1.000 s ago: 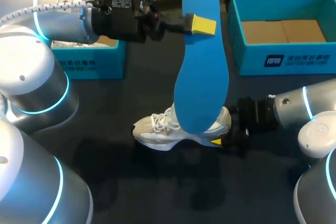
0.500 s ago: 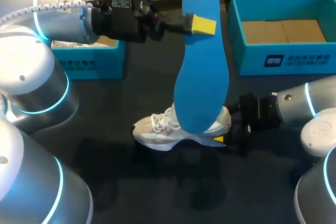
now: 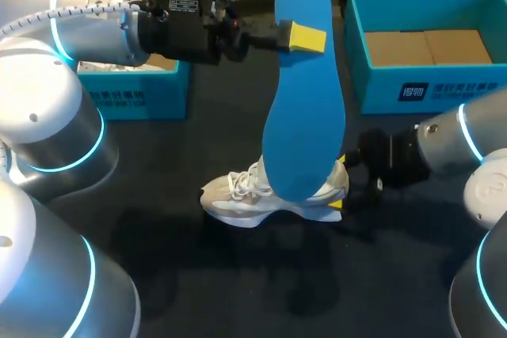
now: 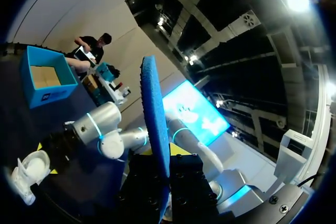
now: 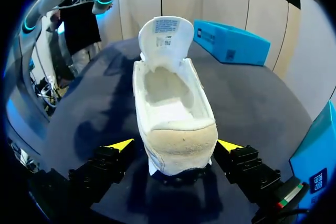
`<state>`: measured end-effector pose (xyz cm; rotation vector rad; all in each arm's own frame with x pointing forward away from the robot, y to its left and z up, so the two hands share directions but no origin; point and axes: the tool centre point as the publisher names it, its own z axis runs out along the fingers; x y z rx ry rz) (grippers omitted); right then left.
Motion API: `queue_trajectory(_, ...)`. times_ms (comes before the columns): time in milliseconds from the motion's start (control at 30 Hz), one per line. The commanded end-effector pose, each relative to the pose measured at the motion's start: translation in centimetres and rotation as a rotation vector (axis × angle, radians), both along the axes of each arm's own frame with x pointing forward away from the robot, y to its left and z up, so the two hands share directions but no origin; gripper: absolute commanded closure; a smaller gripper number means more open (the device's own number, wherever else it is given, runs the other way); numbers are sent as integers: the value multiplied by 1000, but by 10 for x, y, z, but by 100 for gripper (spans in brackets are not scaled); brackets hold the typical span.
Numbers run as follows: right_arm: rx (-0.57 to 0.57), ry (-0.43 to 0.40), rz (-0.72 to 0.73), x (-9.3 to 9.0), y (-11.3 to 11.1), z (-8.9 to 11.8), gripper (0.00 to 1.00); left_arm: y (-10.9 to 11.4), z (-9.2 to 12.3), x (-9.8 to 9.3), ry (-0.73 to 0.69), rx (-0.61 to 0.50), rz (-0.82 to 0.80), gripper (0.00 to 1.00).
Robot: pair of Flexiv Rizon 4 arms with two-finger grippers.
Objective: Take the shoe out of the shoebox, open the shoe tongue, remove and reinsert the insole, then place the shoe into the shoebox
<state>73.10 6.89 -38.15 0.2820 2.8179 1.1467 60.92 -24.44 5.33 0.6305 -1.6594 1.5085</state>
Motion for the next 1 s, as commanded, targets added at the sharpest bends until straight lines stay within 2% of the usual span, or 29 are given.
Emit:
queue_trajectory(33,-51,12,-1,0,2,2,0,0,-1,-1,1,-3,2,100)
queue_trajectory(167,-51,12,-1,0,2,2,0,0,-1,-1,1,-3,2,100)
queue_trajectory(300,-133,-23,-15,-1,4,17,0,0,-1,-1,1,-3,2,100)
queue_trajectory(533,-264,19,-23,-1,15,35,0,0,-1,-1,1,-3,2,100)
queue_trajectory(1000,-358,67,-79,-5,26,50,0,0,-1,-1,1,-3,2,100)
